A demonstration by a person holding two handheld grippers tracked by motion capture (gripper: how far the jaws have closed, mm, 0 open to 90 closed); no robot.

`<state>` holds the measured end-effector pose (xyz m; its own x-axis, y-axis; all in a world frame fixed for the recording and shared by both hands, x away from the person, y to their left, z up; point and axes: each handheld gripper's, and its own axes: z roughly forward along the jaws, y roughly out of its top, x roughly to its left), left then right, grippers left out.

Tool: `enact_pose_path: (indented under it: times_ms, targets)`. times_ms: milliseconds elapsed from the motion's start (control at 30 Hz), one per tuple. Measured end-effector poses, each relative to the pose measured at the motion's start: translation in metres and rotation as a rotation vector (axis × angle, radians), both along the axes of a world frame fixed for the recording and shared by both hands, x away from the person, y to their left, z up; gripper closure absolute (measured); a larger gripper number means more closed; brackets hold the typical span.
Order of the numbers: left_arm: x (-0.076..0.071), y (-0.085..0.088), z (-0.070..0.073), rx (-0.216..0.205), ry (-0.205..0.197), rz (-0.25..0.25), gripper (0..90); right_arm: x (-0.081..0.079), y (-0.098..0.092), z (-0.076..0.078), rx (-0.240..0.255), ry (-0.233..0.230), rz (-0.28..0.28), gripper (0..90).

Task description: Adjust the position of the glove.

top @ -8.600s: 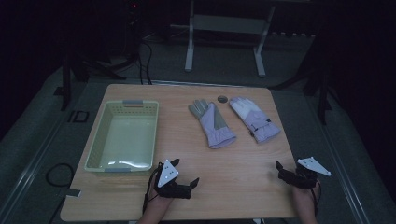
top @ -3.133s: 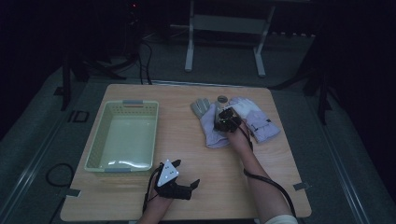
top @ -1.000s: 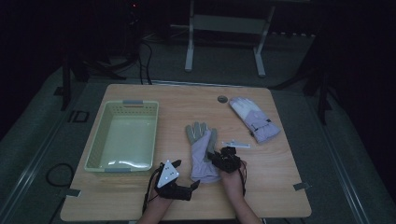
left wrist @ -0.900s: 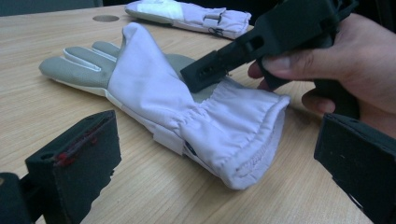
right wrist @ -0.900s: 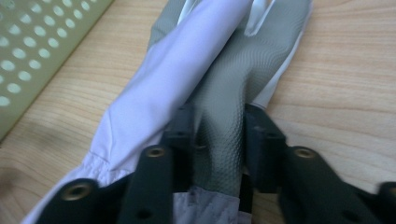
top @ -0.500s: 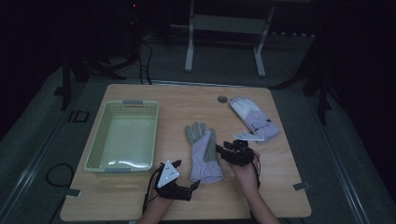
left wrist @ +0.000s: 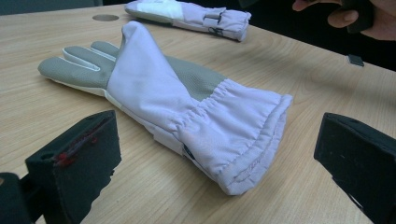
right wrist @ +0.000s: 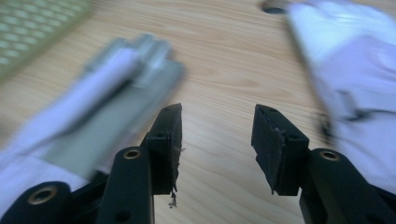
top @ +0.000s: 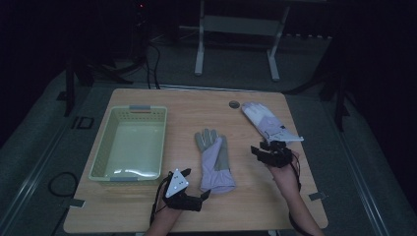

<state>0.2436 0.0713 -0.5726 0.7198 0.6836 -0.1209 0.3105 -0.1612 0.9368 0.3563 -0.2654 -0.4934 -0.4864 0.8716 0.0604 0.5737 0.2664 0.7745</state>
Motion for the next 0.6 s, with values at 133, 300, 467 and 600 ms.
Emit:
enact_pose_path:
  times_ms: [133,300,467,600]
  targets:
    - [0.0,0.0,0.0,-0.004,-0.001,0.004,0.6,0.007,-0.023,0.002,-0.01,0.009,-0.031,51.8]
    - [0.0,0.0,0.0,-0.002,-0.002,0.005,0.6,0.014,-0.049,0.005,-0.025,-0.004,-0.044,49.1]
    - [0.0,0.0,0.0,-0.002,0.0,0.008,0.6,0.025,-0.07,0.009,-0.048,-0.006,-0.036,47.0]
    - [0.001,0.001,0.0,-0.01,0.006,0.007,0.6,0.037,-0.079,0.013,-0.046,0.015,-0.052,46.5]
